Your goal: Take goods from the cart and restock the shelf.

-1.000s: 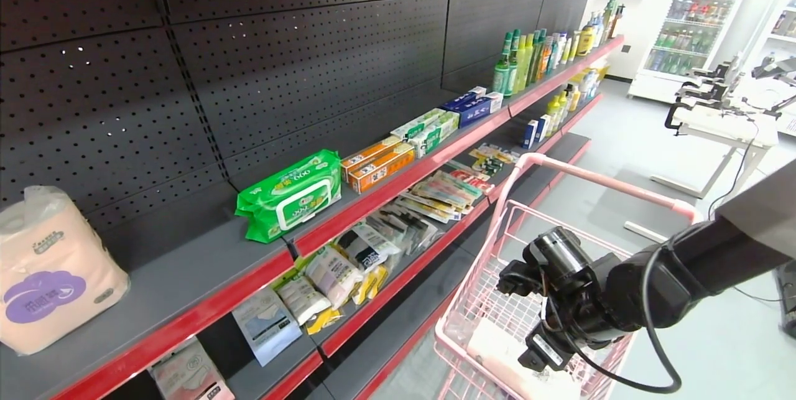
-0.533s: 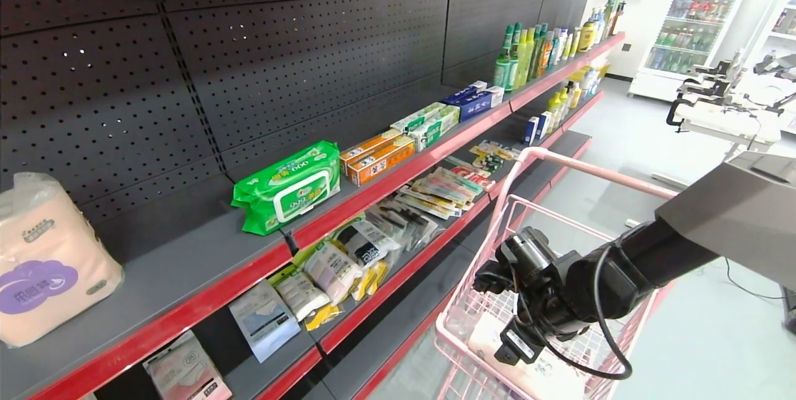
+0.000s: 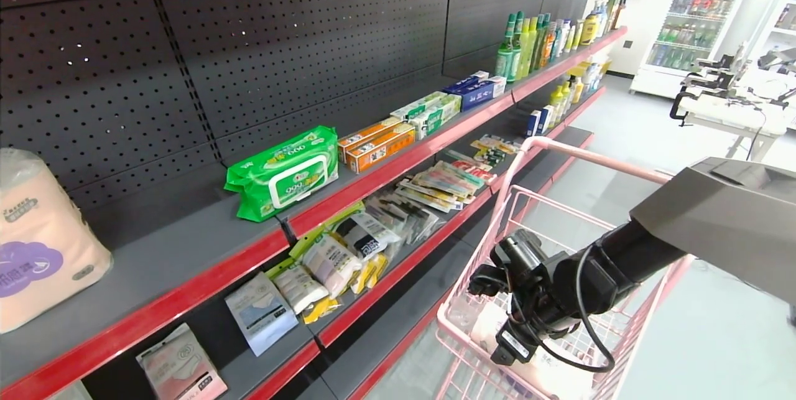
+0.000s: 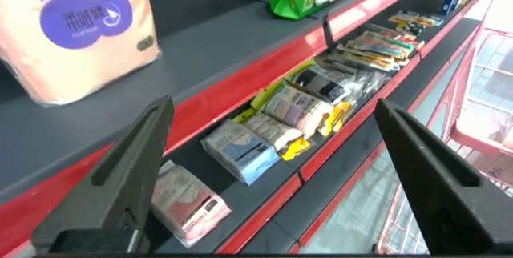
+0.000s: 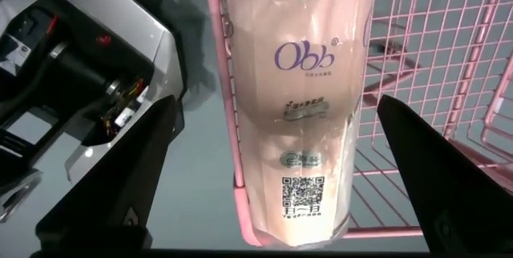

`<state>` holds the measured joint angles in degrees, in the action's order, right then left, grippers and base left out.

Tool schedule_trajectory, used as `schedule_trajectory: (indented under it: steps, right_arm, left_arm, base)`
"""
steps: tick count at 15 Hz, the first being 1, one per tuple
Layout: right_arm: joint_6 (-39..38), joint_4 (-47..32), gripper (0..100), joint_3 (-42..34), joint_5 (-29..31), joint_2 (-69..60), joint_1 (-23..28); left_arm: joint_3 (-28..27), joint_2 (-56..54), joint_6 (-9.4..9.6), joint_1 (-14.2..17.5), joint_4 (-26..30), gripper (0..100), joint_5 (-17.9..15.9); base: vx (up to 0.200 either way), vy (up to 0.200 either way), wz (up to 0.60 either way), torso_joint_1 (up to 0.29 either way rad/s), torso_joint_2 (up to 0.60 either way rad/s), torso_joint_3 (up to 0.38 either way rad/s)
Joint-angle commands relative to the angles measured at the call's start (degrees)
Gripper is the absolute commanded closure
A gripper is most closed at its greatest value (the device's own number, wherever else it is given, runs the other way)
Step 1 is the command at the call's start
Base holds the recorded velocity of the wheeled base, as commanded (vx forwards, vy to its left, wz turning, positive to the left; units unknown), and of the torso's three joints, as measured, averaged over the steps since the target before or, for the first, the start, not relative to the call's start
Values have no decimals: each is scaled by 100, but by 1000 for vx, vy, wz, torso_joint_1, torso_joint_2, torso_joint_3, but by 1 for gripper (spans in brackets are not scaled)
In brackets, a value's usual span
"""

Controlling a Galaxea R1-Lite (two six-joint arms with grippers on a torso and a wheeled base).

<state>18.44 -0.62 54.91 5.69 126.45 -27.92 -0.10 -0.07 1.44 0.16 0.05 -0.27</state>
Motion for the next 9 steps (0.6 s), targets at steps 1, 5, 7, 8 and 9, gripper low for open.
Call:
schedule_trajectory:
  steps: [1,5,7,8,9]
  right_arm:
    - [1,1,0,20,-7,-7,-3]
    - [1,1,0,178,-130,222,6]
    - [10,1,0,213,-174,301,-3]
    - [1,9,0,213,-174,363,6]
    - [10,9,0,222,-174,442,41]
  left_arm:
    - [1,7,14,2,-5,0,0]
    - [1,7,102,2,-5,0,0]
    - [1,7,102,2,-5,0,0]
    - [1,7,102,2,-5,0,0]
    - [1,7,102,2,-5,0,0]
  base:
    - [0,0,0,-51,154,80]
    - [0,0,0,-8,15,8]
    - [0,0,0,0,0,0]
    - [0,0,0,0,0,0]
    - [0,0,0,0,0,0]
